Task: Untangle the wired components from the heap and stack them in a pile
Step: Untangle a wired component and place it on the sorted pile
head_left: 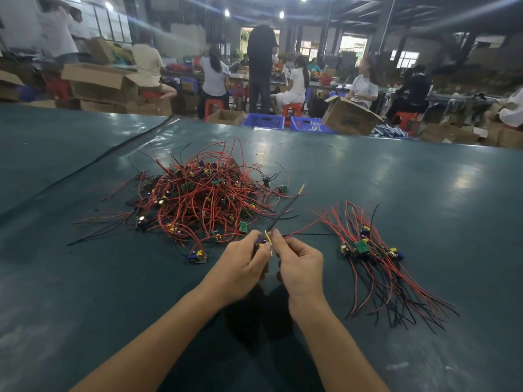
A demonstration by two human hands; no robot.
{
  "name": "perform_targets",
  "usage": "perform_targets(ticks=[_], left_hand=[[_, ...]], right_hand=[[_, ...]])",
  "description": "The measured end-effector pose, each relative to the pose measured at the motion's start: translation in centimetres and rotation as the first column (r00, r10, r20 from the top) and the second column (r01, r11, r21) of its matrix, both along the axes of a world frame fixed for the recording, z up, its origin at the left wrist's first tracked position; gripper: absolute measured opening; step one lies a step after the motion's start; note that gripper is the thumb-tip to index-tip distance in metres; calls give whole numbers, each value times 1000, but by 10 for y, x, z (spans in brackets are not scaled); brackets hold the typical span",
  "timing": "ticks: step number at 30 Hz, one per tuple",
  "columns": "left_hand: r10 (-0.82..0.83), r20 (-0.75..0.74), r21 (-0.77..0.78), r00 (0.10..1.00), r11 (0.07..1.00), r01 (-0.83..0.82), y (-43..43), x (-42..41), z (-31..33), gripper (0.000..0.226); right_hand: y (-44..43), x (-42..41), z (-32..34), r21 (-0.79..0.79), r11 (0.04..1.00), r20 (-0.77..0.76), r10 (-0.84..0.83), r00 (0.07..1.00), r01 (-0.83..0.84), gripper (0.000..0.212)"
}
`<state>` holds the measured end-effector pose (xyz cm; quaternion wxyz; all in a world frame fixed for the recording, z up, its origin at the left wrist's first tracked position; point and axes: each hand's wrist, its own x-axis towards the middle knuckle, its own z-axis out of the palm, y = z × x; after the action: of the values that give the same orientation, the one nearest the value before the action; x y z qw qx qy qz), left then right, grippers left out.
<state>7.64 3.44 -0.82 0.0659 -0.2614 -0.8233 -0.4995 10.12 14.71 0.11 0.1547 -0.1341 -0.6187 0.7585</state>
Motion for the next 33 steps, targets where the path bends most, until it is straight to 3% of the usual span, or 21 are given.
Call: perform_targets(ticks=[5, 8, 12, 15, 19, 22, 27, 30, 33], left_hand=[[-60, 85, 41, 995, 998, 57, -1, 1, 5, 25], [-68, 180, 219, 981, 975, 27, 3, 2, 6, 22], [-26, 266, 480, 964, 870, -109, 5, -1, 10, 15], [-73, 363, 601, 929, 780, -173, 4, -4, 13, 22], [-208, 564, 675, 799, 674, -301, 3, -5, 16, 35], [-332, 617, 704, 713, 637, -313, 2, -6, 17, 41], [-437, 677, 677, 592, 684, -269, 4, -3, 15, 37], [-473, 689, 642, 549, 750, -160, 6, 1, 14, 39], [-501, 742, 617, 446, 771, -160, 5, 4, 18, 39]], right_hand=[[40, -8, 9, -232, 943, 79, -225, 971, 238, 19], [48, -8, 9, -203, 951, -6, -241, 971, 235, 20], [40, -5, 13, -195, 964, -97, -202, 975, 181, 22], [39, -2, 15, -280, 957, -147, -128, 981, 83, 44], [36, 0, 11, -396, 915, -216, -9, 976, -79, 81], [29, 2, 10, -300, 947, -190, 63, 980, -119, 74], [11, 4, 9, 100, 987, -214, 148, 966, -129, 15], [8, 5, 7, 162, 976, -196, 173, 965, -142, 12], [9, 6, 7, 210, 972, -160, 140, 977, -105, 21]])
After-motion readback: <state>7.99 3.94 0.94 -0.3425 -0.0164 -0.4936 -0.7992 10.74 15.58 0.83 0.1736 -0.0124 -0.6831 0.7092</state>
